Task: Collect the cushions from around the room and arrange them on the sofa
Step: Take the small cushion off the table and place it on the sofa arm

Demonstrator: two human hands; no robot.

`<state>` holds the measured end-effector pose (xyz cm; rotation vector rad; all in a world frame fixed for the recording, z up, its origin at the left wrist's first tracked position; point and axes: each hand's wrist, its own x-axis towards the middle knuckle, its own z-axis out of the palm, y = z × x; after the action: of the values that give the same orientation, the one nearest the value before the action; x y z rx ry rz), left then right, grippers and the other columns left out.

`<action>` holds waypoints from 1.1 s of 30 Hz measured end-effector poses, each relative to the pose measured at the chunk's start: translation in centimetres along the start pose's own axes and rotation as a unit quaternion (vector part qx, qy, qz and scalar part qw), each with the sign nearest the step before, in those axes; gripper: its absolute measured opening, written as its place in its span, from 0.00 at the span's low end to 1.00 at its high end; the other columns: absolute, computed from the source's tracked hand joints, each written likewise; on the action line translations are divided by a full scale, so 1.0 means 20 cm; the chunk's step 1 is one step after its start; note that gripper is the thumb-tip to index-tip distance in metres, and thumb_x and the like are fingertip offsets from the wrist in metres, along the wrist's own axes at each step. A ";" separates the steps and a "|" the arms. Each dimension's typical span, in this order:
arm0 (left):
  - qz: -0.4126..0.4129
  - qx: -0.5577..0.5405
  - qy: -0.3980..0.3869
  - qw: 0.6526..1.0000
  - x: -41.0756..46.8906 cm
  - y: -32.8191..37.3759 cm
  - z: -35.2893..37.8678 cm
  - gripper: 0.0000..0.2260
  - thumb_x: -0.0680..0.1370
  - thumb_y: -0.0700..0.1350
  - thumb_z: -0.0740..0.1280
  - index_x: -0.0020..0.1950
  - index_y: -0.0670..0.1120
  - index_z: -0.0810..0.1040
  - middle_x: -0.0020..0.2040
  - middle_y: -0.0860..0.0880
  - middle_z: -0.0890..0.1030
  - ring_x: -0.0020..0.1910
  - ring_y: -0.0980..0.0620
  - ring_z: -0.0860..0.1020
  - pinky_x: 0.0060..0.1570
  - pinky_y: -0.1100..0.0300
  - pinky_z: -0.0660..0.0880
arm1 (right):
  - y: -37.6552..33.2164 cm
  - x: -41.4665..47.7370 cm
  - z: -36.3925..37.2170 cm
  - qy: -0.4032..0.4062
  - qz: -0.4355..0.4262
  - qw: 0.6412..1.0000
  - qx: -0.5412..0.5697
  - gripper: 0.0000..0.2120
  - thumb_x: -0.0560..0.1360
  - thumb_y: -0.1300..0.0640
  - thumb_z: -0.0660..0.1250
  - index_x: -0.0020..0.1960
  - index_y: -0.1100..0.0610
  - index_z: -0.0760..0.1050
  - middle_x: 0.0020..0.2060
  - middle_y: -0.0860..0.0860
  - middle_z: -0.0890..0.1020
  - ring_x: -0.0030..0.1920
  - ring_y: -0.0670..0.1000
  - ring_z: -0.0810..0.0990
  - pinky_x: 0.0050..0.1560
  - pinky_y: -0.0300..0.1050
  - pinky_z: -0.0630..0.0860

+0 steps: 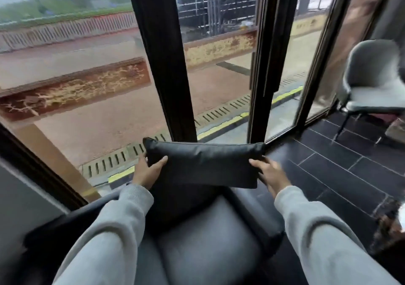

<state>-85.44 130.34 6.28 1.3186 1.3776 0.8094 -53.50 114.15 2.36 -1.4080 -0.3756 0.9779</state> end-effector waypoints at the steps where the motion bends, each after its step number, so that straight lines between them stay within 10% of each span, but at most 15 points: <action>1: 0.011 0.011 -0.026 1.000 0.11 -0.02 0.01 0.25 0.74 0.51 0.76 0.68 0.52 0.71 0.64 0.42 0.80 0.62 0.41 0.80 0.62 0.38 0.77 | 0.07 0.02 0.02 0.027 0.001 1.000 0.004 0.06 0.76 0.61 0.74 0.52 0.55 0.85 0.44 0.48 0.90 0.42 0.43 0.88 0.38 0.34 0.80; 5: 0.000 0.050 -0.114 0.992 0.46 -0.22 0.11 0.27 0.76 0.50 0.75 0.72 0.47 0.70 0.63 0.42 0.81 0.60 0.41 0.82 0.60 0.39 0.78 | 0.38 0.03 0.04 0.116 0.012 0.993 -0.012 0.15 0.75 0.60 0.76 0.61 0.57 0.83 0.54 0.52 0.88 0.53 0.49 0.87 0.56 0.44 0.81; 16: -0.053 0.108 -0.269 0.956 0.87 -1.12 0.80 0.19 0.73 0.65 0.72 0.58 0.57 0.78 0.49 0.54 0.86 0.39 0.61 0.84 0.29 0.69 0.74 | 1.51 0.10 -0.25 0.222 0.110 0.968 -0.034 0.13 0.74 0.56 0.79 0.58 0.50 0.82 0.52 0.46 0.89 0.54 0.46 0.86 0.54 0.46 0.80; 25: -0.076 0.112 -0.298 0.945 1.16 -1.75 1.29 0.29 0.72 0.70 0.69 0.70 0.62 0.73 0.65 0.62 0.78 0.60 0.58 0.79 0.50 0.54 0.76 | 2.18 0.43 -0.40 0.304 0.090 0.946 -0.065 0.14 0.73 0.51 0.80 0.55 0.50 0.81 0.52 0.48 0.88 0.55 0.52 0.86 0.63 0.59 0.81; 33: -0.042 0.105 -0.273 0.955 1.28 -1.99 1.53 0.23 0.71 0.70 0.69 0.65 0.68 0.74 0.60 0.64 0.80 0.58 0.58 0.79 0.46 0.52 0.79 | 2.40 0.53 -0.38 0.352 0.076 0.925 -0.124 0.15 0.68 0.43 0.79 0.51 0.37 0.79 0.47 0.33 0.86 0.49 0.35 0.84 0.52 0.41 0.77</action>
<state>-64.60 142.85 -44.49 1.4943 1.0786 0.2086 -58.38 111.00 -47.05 -1.9333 0.1586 0.4932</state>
